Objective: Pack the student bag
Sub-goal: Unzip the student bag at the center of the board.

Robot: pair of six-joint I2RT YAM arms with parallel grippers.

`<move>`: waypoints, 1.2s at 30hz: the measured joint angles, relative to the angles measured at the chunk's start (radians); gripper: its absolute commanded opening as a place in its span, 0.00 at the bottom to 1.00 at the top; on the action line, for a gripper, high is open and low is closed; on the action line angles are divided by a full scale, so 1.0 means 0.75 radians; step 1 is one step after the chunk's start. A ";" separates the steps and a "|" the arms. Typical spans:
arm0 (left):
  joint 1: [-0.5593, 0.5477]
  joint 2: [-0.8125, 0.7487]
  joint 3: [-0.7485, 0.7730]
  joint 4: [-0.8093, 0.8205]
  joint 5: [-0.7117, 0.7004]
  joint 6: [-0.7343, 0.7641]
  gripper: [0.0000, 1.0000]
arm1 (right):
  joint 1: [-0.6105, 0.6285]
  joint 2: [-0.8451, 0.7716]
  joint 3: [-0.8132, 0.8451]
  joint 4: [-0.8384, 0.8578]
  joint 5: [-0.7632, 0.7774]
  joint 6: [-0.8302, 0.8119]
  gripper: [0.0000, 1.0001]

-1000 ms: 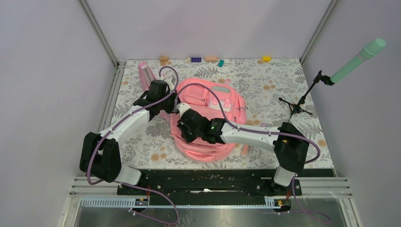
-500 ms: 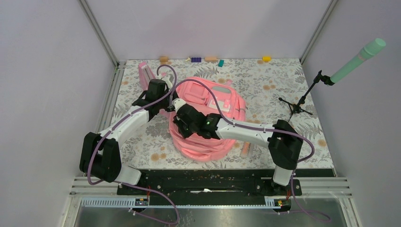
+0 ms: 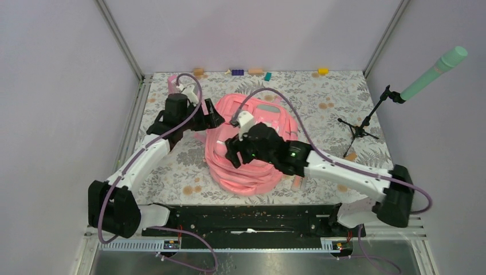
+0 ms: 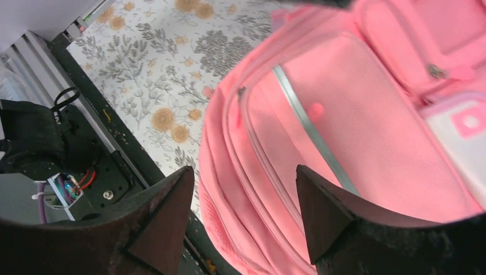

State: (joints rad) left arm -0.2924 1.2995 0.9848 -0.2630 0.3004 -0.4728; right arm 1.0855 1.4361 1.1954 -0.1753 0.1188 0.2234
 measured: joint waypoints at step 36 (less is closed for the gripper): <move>-0.902 -0.033 -0.097 -0.176 -0.739 1.138 0.77 | -0.611 -1.034 -0.801 -0.209 0.034 0.237 0.91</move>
State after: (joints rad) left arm -0.9691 1.2751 0.9119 -0.3950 -0.2535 0.3805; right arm 0.6273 0.6609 0.5945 -0.3321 0.1444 0.4007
